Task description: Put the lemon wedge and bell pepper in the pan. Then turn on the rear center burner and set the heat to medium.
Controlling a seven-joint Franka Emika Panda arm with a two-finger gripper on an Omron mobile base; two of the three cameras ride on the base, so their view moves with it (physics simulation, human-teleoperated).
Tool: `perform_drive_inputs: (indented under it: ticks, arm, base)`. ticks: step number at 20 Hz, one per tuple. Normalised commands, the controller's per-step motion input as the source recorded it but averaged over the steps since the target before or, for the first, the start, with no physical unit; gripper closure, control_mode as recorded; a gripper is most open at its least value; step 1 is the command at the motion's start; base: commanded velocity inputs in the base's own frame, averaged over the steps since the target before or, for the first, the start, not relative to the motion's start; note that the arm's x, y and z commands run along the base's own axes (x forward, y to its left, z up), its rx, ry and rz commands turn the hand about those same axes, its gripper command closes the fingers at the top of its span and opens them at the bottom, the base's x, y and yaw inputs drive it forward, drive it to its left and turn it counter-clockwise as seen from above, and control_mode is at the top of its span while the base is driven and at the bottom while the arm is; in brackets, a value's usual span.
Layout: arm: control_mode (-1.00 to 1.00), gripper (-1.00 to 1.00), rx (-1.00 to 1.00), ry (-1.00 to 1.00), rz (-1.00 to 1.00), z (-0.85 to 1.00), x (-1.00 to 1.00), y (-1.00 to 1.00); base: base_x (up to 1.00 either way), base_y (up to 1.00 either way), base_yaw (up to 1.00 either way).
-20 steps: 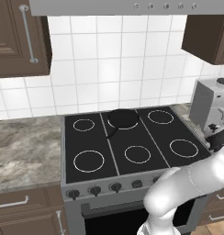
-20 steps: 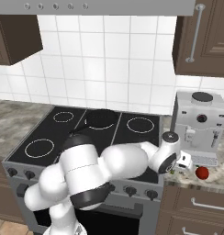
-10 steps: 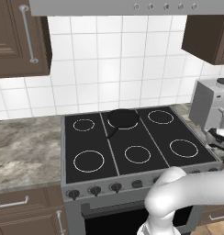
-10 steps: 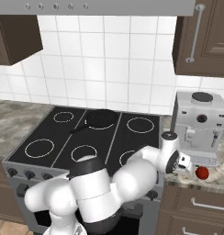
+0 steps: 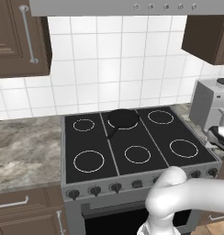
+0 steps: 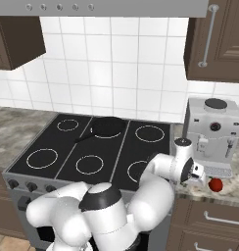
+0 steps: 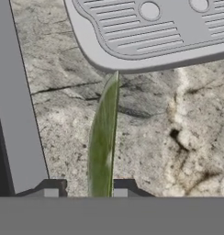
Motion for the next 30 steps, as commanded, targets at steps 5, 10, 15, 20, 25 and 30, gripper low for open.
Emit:
perform_drive_inputs:
  ticks: [5, 10, 15, 20, 25, 30]
  arm:
    - [-1.0, 1.0, 0.06, 0.0, 0.0, -0.07, -0.02, -0.19]
    - [-1.0, 1.0, 0.06, -0.01, 0.0, 0.0, 0.0, -0.19]
    - [-1.0, 1.0, 0.04, -0.04, -0.01, 0.0, -0.04, -0.12]
    - [-1.0, 1.0, 0.01, -0.2, 0.0, 0.2, -0.2, 0.03]
    - [-1.0, 1.0, 0.0, -0.26, 0.0, 0.32, -0.26, 0.35]
    - [-1.0, 1.0, 0.0, -0.19, 0.0, 0.48, -0.27, 0.53]
  base:
    - [0.0, 0.0, 0.0]
    - [0.0, 0.0, 0.0]
    - [0.0, 0.0, 0.0]
    - [0.0, 0.0, 0.0]
    - [0.0, 0.0, 0.0]
    - [0.0, 0.0, 0.0]
